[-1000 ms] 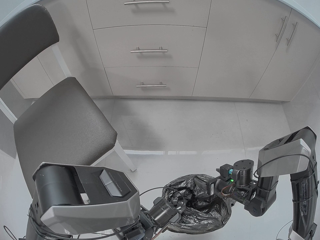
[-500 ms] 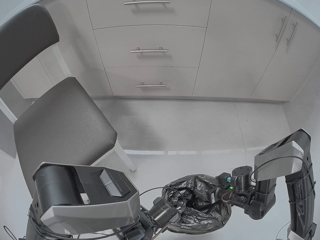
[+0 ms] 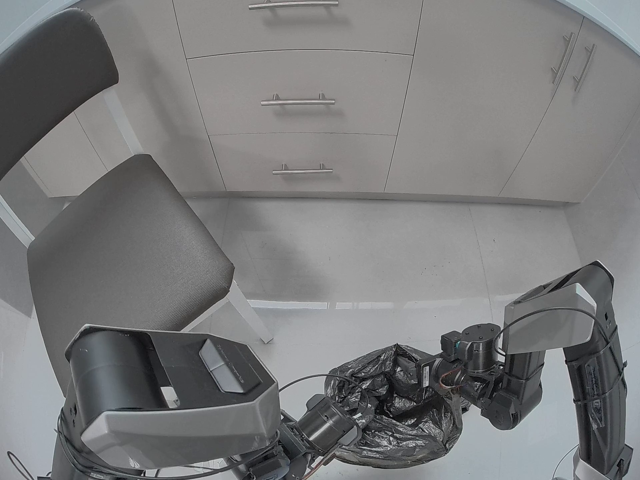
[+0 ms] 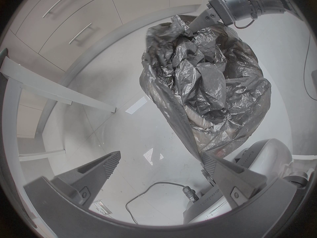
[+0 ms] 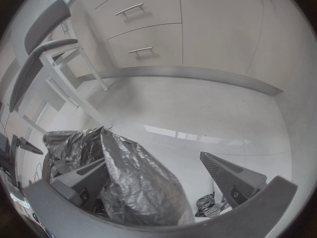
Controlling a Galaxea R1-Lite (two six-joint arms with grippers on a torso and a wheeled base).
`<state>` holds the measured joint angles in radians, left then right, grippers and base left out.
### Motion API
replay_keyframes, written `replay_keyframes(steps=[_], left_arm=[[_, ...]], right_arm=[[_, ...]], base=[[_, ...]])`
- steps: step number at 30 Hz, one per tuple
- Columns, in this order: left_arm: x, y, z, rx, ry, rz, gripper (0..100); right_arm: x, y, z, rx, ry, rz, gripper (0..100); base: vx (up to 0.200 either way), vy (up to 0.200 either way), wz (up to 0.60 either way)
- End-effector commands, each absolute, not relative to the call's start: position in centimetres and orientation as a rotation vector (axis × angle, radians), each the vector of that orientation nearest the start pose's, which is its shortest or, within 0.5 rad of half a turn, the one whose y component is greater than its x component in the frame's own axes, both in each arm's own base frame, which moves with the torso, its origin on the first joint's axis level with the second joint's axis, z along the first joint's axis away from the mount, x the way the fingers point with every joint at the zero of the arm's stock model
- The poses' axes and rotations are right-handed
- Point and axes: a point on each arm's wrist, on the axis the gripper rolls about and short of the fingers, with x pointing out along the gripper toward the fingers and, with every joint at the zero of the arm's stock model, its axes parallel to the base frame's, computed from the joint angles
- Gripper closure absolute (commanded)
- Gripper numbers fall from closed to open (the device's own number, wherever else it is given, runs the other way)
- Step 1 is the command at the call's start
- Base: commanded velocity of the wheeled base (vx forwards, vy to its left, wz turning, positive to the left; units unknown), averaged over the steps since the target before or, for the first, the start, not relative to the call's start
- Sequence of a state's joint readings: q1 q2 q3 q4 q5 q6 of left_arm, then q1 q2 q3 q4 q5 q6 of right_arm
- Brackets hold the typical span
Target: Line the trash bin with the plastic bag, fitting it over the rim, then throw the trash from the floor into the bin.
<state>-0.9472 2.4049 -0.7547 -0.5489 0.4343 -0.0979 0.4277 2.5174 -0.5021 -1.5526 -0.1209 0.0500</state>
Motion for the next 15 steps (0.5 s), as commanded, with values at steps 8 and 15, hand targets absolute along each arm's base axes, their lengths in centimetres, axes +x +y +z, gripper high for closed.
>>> replay_keyframes(steps=[8,15], left_arm=[[20.0,-26.1,-6.9,0.619,0.876,-0.414,0],[20.0,-26.1,-6.8,0.618,0.874,-0.414,0]], right_arm=[[30.5,13.0,-4.7,-0.047,0.399,0.272,0],[30.8,12.8,-4.4,-0.040,0.389,0.265,0]], base=[[0.000,0.000,0.00],[0.000,0.000,0.00]])
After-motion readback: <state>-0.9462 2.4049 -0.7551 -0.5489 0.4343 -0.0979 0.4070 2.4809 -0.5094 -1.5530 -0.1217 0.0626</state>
